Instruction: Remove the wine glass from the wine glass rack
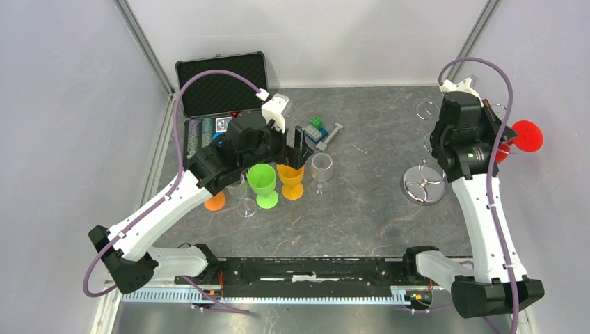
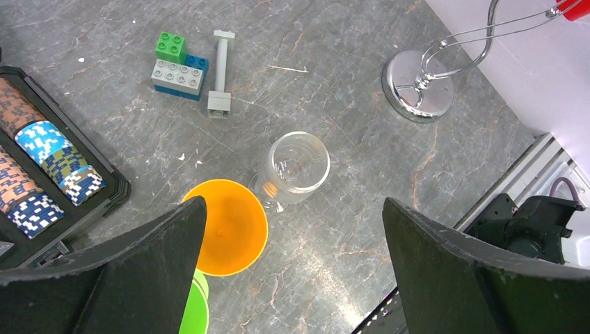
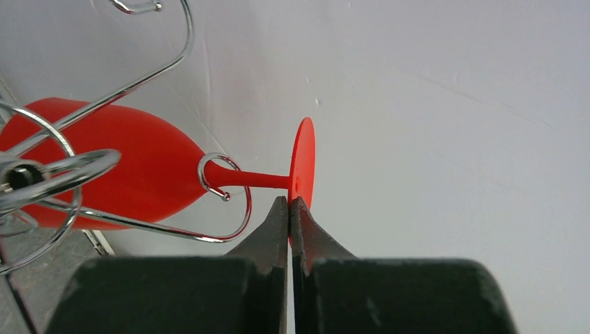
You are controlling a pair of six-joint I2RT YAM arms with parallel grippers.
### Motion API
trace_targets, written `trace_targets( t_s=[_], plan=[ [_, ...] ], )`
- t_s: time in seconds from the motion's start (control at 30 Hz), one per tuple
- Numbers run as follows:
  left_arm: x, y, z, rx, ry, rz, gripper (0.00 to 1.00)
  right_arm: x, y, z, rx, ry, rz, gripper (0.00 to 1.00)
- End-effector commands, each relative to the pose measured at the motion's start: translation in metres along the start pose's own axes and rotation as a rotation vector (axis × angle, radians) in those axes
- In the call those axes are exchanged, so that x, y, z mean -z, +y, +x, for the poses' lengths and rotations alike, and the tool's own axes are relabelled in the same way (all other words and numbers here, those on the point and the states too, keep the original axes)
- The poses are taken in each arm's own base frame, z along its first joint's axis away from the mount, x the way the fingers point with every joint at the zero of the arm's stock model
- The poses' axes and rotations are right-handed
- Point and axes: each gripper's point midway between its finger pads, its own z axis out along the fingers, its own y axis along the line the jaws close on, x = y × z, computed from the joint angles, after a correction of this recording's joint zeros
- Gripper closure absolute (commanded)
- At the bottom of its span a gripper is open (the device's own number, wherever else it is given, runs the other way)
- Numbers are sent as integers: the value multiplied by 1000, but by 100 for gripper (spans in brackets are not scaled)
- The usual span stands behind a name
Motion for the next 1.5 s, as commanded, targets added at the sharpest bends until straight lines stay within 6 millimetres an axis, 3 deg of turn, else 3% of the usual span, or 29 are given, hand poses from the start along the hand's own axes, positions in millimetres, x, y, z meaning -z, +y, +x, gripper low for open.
trace_targets(
  t_s=[0.0,0.2,0.5,0.77,1.0,1.3,1.47],
  plan=[
    [1,-7,-19,-2,-42,27,0,-5,-5,4,-77,-13,7,100],
    [-5,-11,-18,24,-17,36,0,-11,-8,15,-110,-4,2,100],
    [-9,-12,-25,26,-20,33,0,1,-12,27,-155,-44,-48,100],
    [-13,-12,-30,12,-25,28,0,14,6,25,-115,-101,-157,100],
    [-16,-11,-28,15,-18,22,0,16,17,6,-120,-168,-208,100],
    [-15,-8,-27,15,-17,10,0,14,18,-28,-169,-225,-209,100],
    [-17,-7,-29,16,-18,5,0,14,16,-37,-185,-248,-196,100]
  ],
)
